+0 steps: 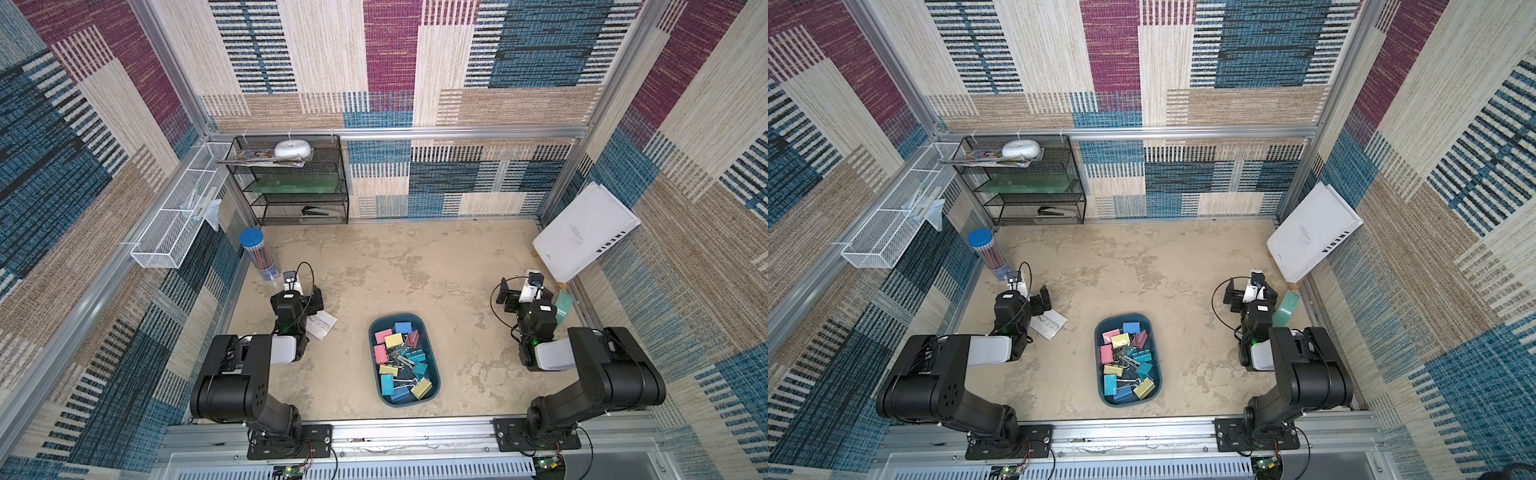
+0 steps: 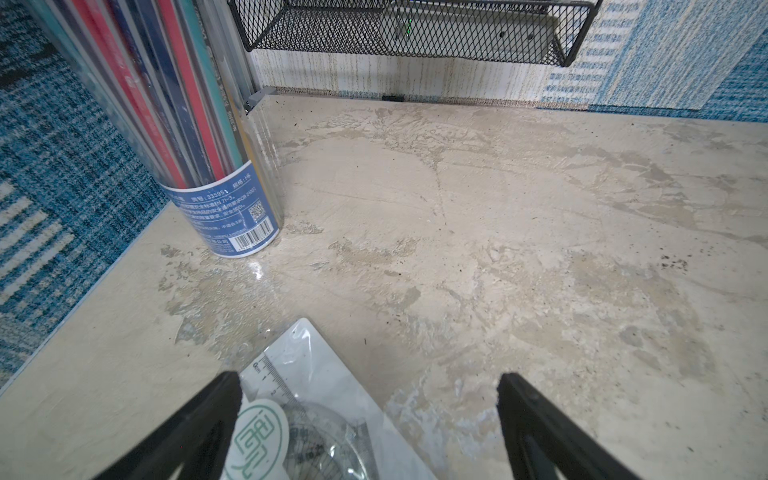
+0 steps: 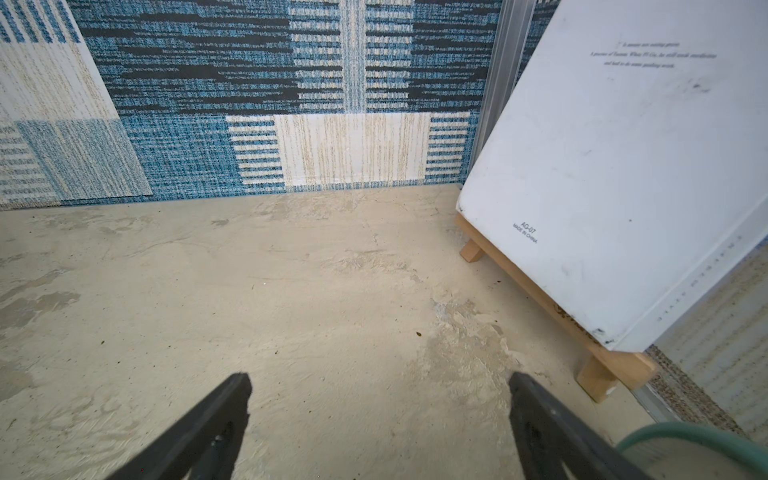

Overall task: Put the binder clips in the storage box
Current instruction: Reset both arms

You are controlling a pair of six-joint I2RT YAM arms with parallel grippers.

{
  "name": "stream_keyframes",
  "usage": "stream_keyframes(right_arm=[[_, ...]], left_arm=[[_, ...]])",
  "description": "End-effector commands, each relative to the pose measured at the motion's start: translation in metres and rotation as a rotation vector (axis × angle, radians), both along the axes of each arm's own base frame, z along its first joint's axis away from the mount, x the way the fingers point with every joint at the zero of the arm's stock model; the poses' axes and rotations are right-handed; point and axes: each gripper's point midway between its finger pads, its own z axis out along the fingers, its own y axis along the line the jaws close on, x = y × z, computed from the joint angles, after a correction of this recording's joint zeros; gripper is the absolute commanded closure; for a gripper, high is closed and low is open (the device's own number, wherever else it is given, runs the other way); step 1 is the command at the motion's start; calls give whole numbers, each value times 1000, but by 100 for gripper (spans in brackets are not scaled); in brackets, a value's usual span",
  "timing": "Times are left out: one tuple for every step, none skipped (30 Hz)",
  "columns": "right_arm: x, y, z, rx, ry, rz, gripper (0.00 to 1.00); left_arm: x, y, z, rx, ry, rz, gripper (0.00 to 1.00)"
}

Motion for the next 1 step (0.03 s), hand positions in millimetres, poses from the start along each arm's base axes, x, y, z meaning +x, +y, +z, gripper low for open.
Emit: stream_keyframes(right_arm=[[1, 1, 2, 8, -5, 2, 0]], left_arm=[[1, -1, 2, 3, -6, -10, 0]])
